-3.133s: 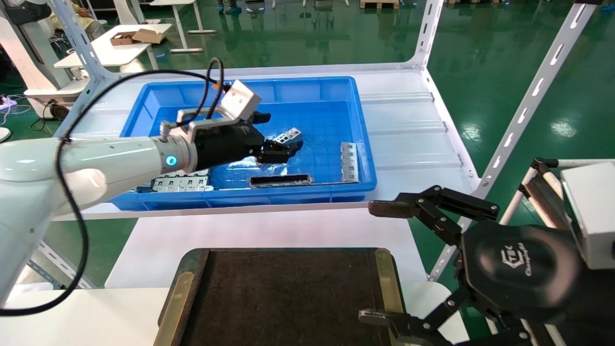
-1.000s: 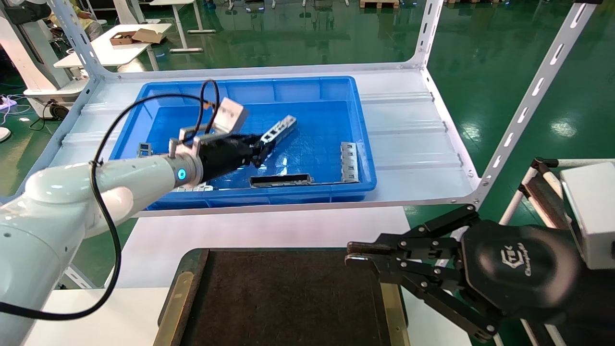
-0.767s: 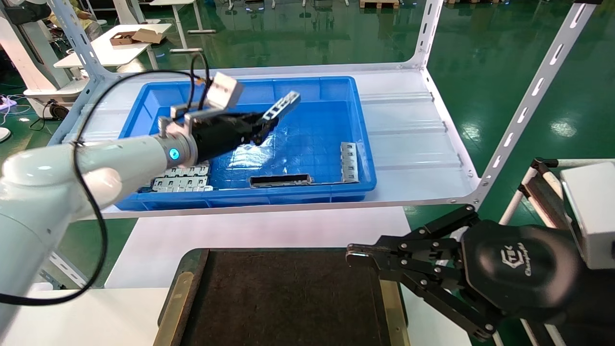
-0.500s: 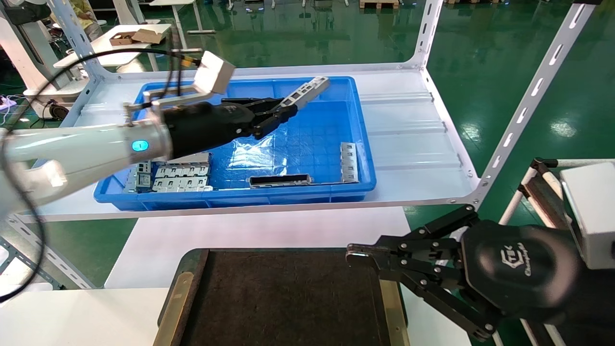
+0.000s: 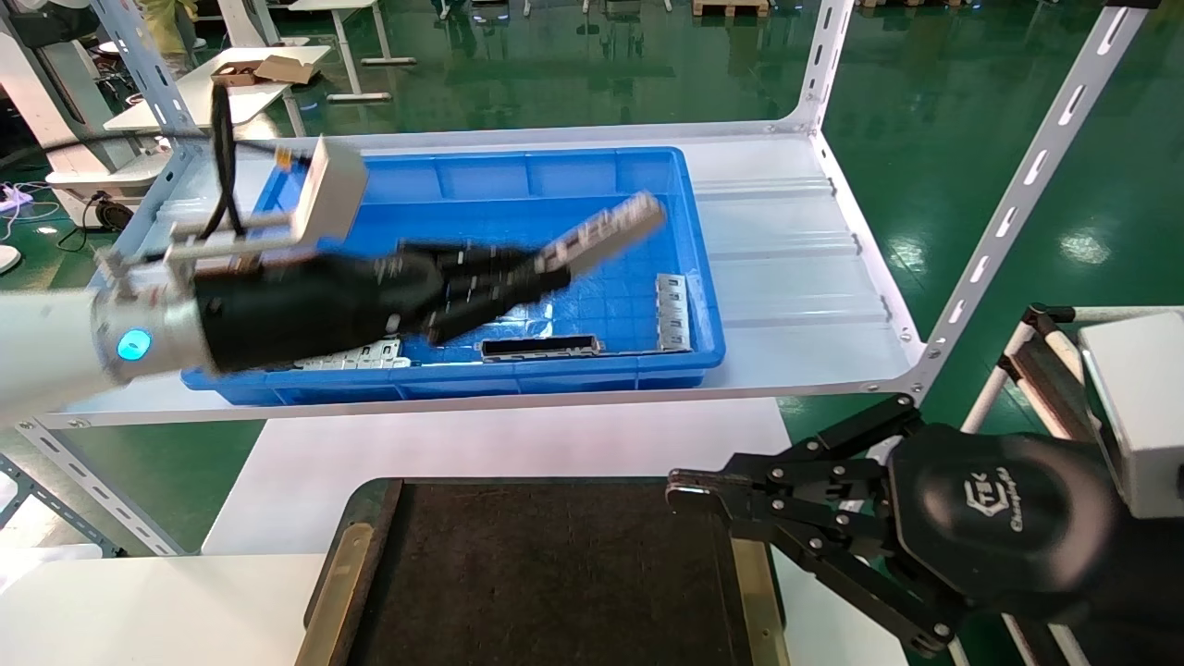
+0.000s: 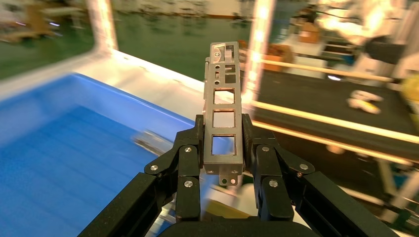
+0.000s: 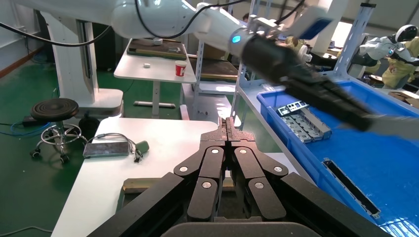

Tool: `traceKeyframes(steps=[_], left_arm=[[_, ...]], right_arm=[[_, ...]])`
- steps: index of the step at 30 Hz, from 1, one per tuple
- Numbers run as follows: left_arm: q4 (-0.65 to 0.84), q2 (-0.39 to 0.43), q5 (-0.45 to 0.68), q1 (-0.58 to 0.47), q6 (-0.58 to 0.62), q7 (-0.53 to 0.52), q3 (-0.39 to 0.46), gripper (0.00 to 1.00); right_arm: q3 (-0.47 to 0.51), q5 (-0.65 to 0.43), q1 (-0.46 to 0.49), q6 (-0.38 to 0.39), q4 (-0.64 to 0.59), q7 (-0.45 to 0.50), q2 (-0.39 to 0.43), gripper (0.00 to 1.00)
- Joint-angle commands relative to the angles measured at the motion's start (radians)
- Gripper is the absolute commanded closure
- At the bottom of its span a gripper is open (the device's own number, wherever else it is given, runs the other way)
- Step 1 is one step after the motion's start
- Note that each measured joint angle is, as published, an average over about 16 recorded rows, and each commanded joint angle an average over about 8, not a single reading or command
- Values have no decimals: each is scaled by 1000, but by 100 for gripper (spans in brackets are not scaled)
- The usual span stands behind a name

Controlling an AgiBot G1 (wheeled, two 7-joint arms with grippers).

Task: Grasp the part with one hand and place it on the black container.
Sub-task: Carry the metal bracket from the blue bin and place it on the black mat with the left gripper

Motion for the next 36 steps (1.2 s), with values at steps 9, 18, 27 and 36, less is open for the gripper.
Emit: traceKeyframes(steps=[9, 18, 27, 36], left_arm=[[-326, -123, -73, 234, 109, -141, 7, 100], [-634, -240, -103, 518, -11, -304, 27, 100], [-844, -273, -63, 761, -332, -430, 22, 100], [-947, -192, 43, 925, -754, -572, 41, 100]], right_arm=[[-1, 0, 0, 0, 0, 0, 0, 100], [-1, 1, 0, 1, 0, -1, 0, 100], [-2, 1, 0, 1, 0, -1, 1, 100], [-2, 2, 0, 1, 0, -1, 1, 100]])
